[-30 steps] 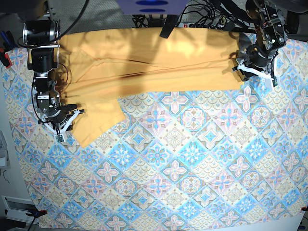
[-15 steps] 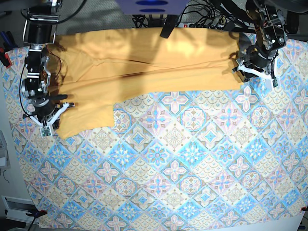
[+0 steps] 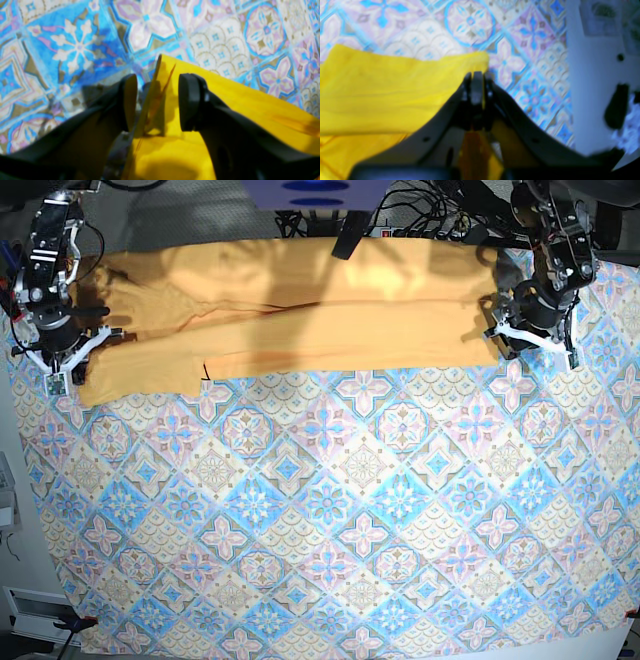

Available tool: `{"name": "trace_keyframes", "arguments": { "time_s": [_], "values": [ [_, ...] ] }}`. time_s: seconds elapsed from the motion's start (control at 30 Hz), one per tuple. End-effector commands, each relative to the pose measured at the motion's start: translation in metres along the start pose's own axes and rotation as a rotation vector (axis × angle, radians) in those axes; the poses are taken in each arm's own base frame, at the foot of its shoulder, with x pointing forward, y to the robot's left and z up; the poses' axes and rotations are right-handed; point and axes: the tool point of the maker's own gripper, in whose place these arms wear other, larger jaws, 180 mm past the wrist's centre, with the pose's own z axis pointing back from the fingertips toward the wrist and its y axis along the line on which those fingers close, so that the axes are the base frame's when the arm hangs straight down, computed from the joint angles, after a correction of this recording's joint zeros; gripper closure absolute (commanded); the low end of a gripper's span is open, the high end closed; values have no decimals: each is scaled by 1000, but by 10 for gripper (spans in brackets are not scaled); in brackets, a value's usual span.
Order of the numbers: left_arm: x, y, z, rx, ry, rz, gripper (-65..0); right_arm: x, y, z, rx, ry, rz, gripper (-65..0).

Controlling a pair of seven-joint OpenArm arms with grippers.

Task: Fold the T-shirt properly
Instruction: 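Slide the right gripper inward along the fold and hold it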

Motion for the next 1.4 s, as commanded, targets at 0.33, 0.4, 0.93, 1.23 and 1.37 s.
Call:
{"name": "trace_keyframes", "arguments": {
  "time_s": [0.33,0.4,0.93,1.23,1.37],
  "values": [
    [9,-1,3,-6,-31,-13,-268,-37,0,0,16,83,-5,-39],
    [9,-1,3,-5,-29,-13,-268,-34,-9,2,-9,70,-15,-72],
    [7,37,16,86,-33,26,-276,13,130,29,331,-97,122,-82],
    [-19,44,18,100,76,26,-357,-9,148,24,380,-42,116,-82],
    [-29,38,1,76,136,49,-356,-9,148,24,380,-42,116,-82]
  ]
}}
